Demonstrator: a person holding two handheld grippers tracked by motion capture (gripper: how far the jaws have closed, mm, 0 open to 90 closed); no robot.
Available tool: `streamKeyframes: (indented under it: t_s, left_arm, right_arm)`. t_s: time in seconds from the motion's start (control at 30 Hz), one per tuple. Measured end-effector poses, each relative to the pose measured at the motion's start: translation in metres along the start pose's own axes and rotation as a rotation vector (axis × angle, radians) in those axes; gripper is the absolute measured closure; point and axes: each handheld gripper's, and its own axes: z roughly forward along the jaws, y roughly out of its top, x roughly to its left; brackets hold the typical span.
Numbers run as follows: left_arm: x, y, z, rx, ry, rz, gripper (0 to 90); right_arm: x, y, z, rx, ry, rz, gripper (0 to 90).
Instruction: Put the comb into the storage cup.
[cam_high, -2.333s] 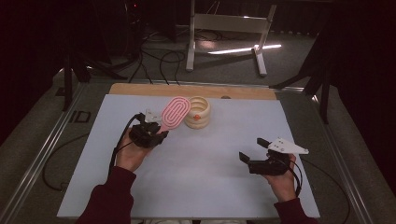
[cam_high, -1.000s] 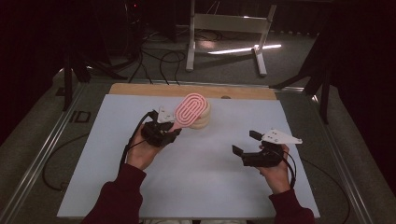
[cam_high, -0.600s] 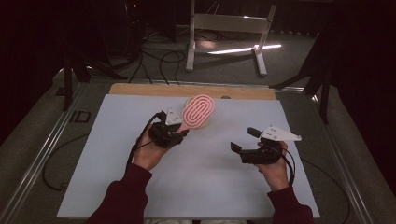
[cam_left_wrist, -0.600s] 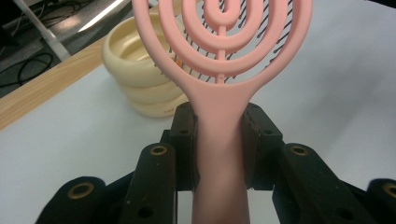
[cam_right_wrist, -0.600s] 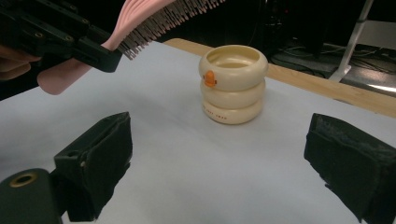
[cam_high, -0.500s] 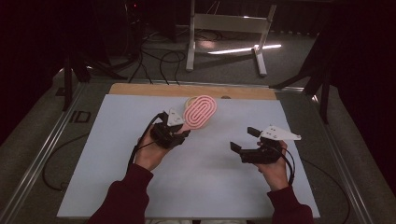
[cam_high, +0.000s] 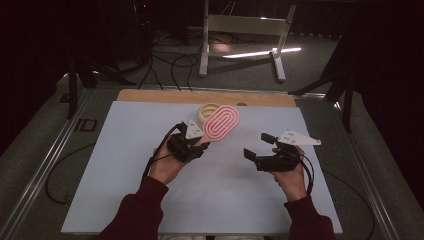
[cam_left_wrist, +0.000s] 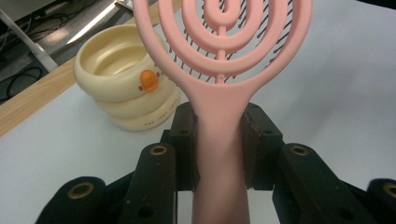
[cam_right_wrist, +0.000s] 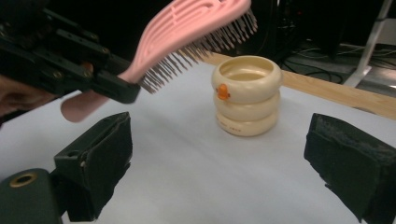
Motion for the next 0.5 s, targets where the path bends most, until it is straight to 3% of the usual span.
streamKeyframes:
  t_s: [0.5]
  left_arm:
    - [-0.012, 0.001, 0.003, -0.026, -0.030, 0.039, 70.0]
  right_arm:
    - [0.007, 0.011, 0.013, 0.004, 0.047, 0.019, 7.6]
